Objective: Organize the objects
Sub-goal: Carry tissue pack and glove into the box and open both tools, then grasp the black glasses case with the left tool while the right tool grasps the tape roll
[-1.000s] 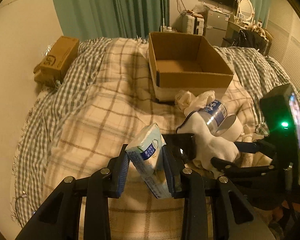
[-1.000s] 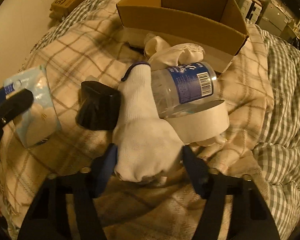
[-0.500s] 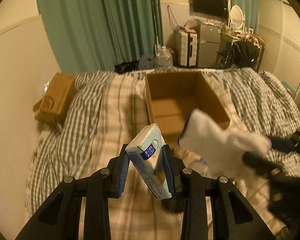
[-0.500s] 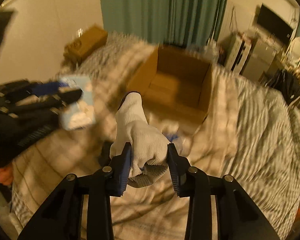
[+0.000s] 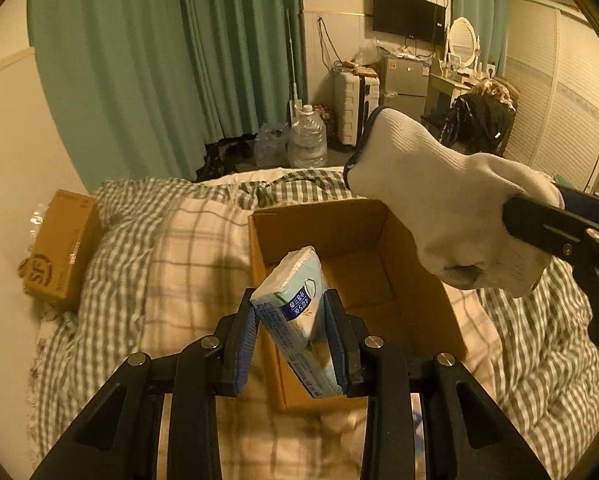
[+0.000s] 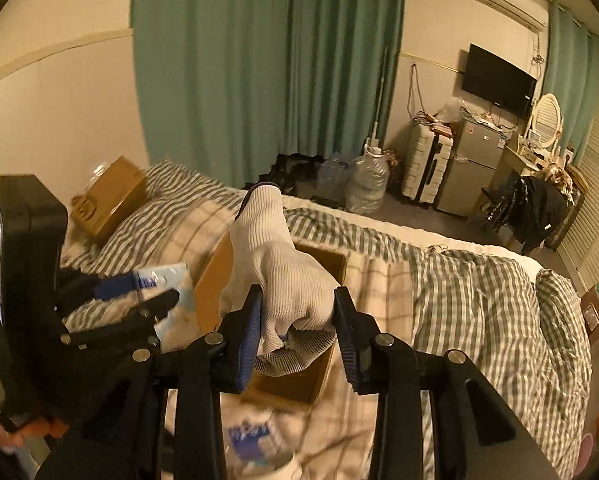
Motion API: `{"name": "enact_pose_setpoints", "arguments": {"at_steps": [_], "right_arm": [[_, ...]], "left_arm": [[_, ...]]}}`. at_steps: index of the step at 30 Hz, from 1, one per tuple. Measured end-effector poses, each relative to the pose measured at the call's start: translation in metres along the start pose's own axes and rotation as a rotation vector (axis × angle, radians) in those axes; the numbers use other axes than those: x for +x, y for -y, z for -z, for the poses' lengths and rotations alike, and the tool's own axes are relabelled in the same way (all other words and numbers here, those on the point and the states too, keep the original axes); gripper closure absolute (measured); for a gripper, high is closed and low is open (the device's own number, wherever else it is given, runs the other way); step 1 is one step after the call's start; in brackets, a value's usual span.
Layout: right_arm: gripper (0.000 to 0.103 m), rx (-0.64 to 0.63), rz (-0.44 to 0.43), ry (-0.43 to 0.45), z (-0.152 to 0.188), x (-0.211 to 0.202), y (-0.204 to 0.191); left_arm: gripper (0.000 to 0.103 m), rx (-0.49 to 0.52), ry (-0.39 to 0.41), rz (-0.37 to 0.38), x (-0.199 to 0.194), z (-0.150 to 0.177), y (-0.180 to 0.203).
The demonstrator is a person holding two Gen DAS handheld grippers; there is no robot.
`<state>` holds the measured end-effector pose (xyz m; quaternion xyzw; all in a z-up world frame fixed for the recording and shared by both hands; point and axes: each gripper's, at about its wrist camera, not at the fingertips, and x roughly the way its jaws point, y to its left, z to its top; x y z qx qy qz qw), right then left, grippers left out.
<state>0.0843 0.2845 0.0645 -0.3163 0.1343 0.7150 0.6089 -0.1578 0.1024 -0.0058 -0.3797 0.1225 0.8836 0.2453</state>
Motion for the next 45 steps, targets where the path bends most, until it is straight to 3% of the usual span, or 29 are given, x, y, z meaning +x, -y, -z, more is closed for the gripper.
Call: {"name": "enact_pose_setpoints", "arguments": {"at_steps": [6,8,14,17,18,20,21,22,26,29,30,34,45], "right_arm": [[0.07,0.054,-0.011,-0.044,0.002,0.059,0.015],[0.07,0.072,-0.013,-0.055,0.006,0.075,0.02],[0.07,0.119,-0.024,-0.069,0.025,0.099,0.029],[0.061,0.147,-0.022,-0.061,0.029,0.099,0.034],[0.054,0.158,-0.022,-0.062,0.03,0.097,0.037],[0.047,0.172,-0.025,-0.044,0.03,0.088,0.043],[0.04,0.178,-0.018,-0.033,0.03,0.082,0.046],[0.034,0.186,-0.006,-0.022,0.029,0.074,0.049],[0.024,0.212,0.044,0.034,0.029,0.034,0.061],[0.013,0.246,0.064,0.094,0.032,-0.001,0.069],[0.006,0.251,0.066,0.109,0.034,-0.01,0.071],[0.002,0.217,0.082,0.138,0.042,-0.043,0.067],[0.001,0.12,0.102,0.08,0.082,-0.081,0.039]], "left_arm": [[0.07,0.003,-0.031,0.006,0.047,-0.002,0.009],[0.075,0.014,-0.045,0.013,0.059,0.0,0.012],[0.075,0.039,-0.046,0.019,0.075,0.003,0.019],[0.072,0.039,-0.047,0.035,0.074,0.005,0.019],[0.07,0.038,-0.052,0.037,0.074,0.005,0.019],[0.049,0.029,-0.052,0.031,0.068,0.006,0.017],[0.033,0.021,-0.043,0.024,0.065,0.006,0.015],[0.027,0.01,-0.028,0.017,0.059,0.006,0.014],[0.023,-0.014,0.004,0.011,0.031,0.006,0.005],[0.007,-0.027,0.053,0.002,0.005,0.01,-0.001],[0.007,-0.034,0.068,-0.002,-0.003,0.012,-0.004],[0.006,-0.04,0.092,-0.018,-0.032,0.025,-0.01],[0.005,-0.063,0.079,-0.03,-0.078,0.069,-0.015]]}}
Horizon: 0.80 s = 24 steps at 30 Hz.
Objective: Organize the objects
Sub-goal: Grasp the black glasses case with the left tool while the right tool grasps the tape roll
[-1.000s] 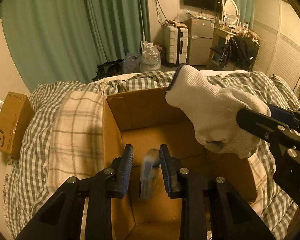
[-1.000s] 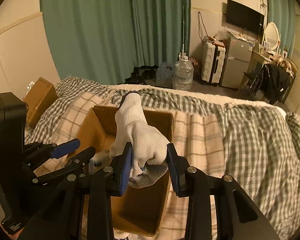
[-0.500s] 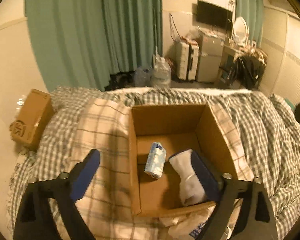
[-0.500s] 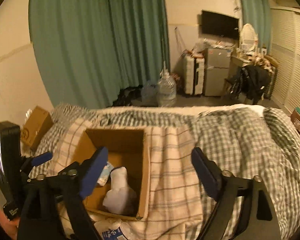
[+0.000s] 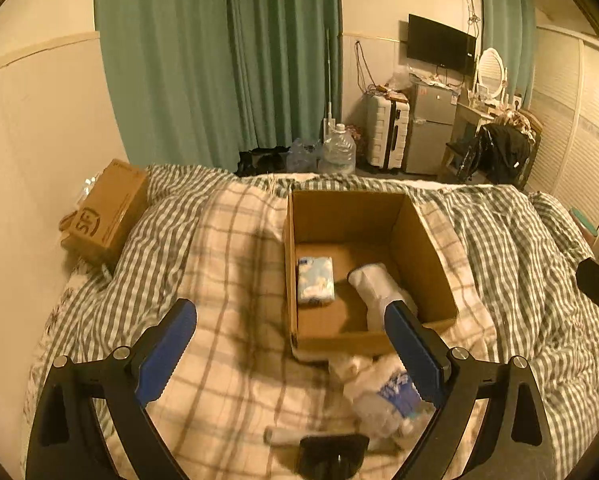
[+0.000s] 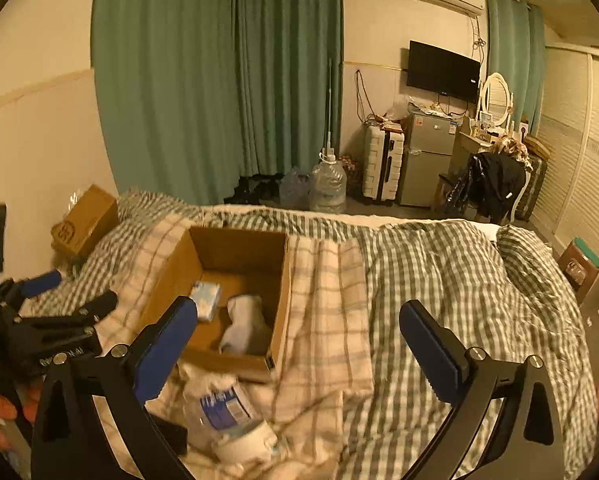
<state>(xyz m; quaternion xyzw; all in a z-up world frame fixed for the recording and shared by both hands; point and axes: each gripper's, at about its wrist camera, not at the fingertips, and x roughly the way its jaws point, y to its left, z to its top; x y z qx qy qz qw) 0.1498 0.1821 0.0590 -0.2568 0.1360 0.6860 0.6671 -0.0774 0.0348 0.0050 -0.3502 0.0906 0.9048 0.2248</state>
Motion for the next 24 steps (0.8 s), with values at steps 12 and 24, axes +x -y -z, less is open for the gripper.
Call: {"name": "enact_pose_setpoints", "arguments": {"at_steps": [12,24], "right_arm": [[0.001,-0.087,-0.005,-0.102,0.059,-0.001,-0.012],[0.002,-0.109,-0.084,-0.348,0.119,0.073,-0.023]], "left_arm": [[0.004,0.014,-0.114,-0.005,0.007,0.074,-0.006],[0.004,0.104,-0.335,0.058,0.063,0.143,0.023]]}}
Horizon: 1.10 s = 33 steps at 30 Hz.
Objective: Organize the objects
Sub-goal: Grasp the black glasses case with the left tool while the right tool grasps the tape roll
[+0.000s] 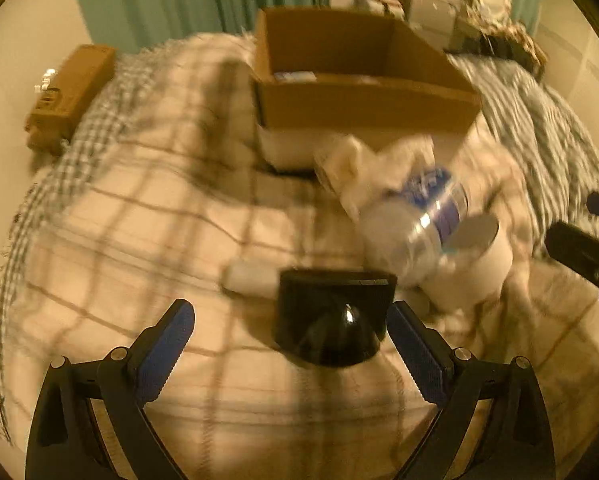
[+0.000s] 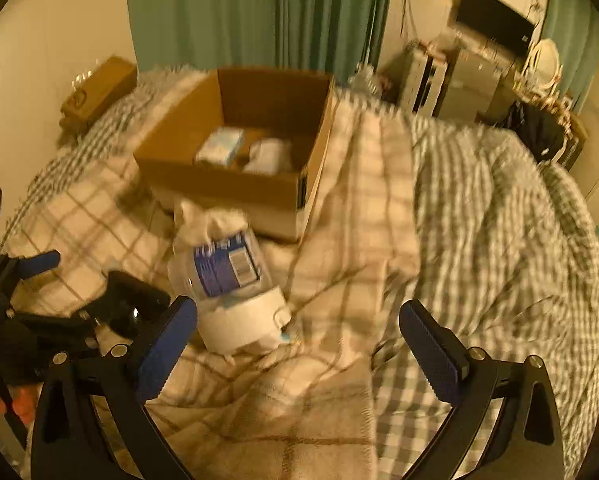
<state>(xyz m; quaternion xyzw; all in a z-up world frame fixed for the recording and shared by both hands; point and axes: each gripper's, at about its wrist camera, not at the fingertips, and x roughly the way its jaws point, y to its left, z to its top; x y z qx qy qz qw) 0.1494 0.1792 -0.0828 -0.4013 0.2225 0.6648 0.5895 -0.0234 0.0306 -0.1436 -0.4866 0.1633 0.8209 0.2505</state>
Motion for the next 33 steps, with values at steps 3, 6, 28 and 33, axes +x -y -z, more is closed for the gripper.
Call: {"name": "enact_pose_setpoints", "arguments": {"at_steps": [3,6,28,33], "right_arm": [[0.002,-0.009,-0.024,-0.042,0.002,0.014,-0.003],[0.002,-0.034,-0.038,-0.072,0.003,0.024,-0.01],[0.002,-0.115,-0.025,-0.135,-0.002,0.054,-0.027],[0.003,-0.218,-0.019,-0.202,0.001,0.08,-0.047]], "left_arm": [[0.004,0.029,-0.039,0.007,0.014,0.002,0.008],[0.005,0.044,-0.07,0.016,0.025,0.001,0.013],[0.039,-0.007,-0.029,0.034,0.005,-0.012,-0.029],[0.039,-0.022,-0.048,0.036,0.007,-0.01,-0.032]]}}
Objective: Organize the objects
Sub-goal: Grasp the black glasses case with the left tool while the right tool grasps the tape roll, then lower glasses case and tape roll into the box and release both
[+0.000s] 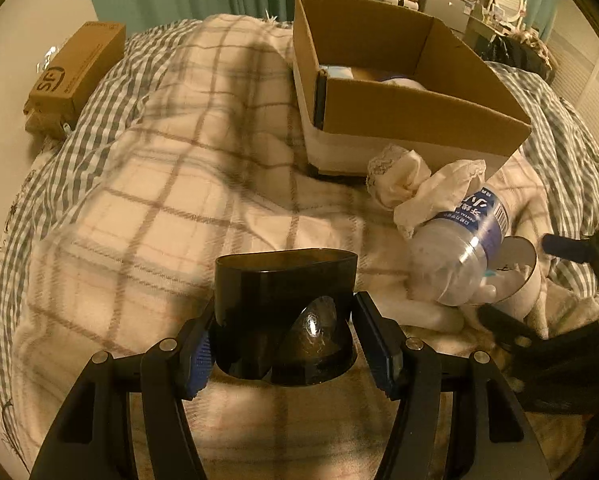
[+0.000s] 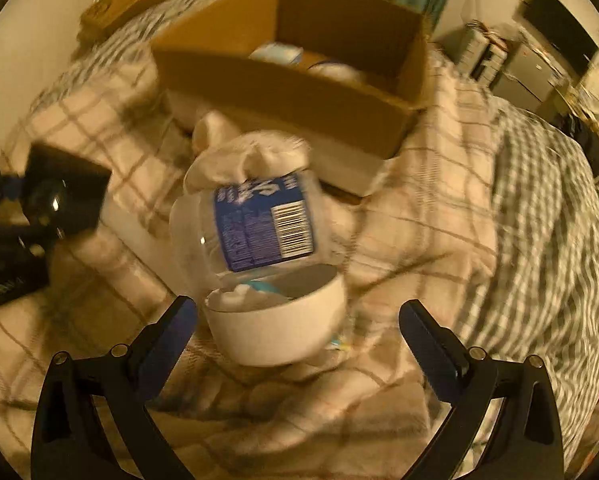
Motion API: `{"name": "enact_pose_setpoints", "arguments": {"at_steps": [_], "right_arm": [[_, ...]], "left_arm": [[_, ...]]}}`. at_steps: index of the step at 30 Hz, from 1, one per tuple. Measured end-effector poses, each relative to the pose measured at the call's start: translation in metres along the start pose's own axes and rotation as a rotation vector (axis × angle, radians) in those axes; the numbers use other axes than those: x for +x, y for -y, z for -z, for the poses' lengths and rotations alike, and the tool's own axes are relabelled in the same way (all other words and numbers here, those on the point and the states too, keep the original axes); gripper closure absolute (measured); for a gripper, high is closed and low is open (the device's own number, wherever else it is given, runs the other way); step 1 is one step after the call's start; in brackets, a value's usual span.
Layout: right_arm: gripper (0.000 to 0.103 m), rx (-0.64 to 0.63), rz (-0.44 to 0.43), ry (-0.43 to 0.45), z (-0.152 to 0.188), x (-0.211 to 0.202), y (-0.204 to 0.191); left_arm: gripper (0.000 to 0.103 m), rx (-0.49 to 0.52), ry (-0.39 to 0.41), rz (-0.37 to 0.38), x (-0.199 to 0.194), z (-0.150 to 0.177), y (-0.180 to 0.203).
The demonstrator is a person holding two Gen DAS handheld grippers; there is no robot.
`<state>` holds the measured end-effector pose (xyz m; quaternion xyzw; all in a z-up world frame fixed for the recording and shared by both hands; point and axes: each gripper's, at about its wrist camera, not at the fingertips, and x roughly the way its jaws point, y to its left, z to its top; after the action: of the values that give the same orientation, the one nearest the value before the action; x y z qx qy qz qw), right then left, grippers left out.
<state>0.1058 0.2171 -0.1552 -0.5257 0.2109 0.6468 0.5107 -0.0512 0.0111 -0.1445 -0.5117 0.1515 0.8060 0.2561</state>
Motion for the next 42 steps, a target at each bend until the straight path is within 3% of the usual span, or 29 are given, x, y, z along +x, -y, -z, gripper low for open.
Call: {"name": "enact_pose_setpoints", "arguments": {"at_steps": [5,9,14,19,24,35,42], "right_arm": [[0.017,-0.017,-0.037,-0.072,-0.003,0.025,-0.005],[0.018,-0.014,-0.029,-0.048,0.002,0.017,-0.007],[0.018,0.033,-0.027,0.079,0.013,-0.028,-0.004],[0.018,0.103,-0.047,0.274,0.019,-0.09,0.002],[0.018,0.139,-0.05,0.407,0.0,-0.142,0.007],[0.018,0.161,-0.011,0.564,-0.047,-0.215,0.043],[0.018,0.154,0.019,0.604,-0.097,-0.229,0.063]], "left_arm": [[0.039,0.02,0.003,0.007,-0.005,0.0,0.003],[0.039,0.021,0.021,0.01,-0.018,0.0,0.004],[0.039,0.03,0.067,0.008,-0.041,-0.002,0.007],[0.039,0.033,0.119,0.008,-0.067,-0.006,0.008],[0.039,0.033,0.176,0.02,-0.094,-0.021,0.01],[0.039,0.083,0.352,0.054,-0.148,-0.103,0.022],[0.039,0.089,0.375,0.093,-0.135,-0.161,0.028]]}}
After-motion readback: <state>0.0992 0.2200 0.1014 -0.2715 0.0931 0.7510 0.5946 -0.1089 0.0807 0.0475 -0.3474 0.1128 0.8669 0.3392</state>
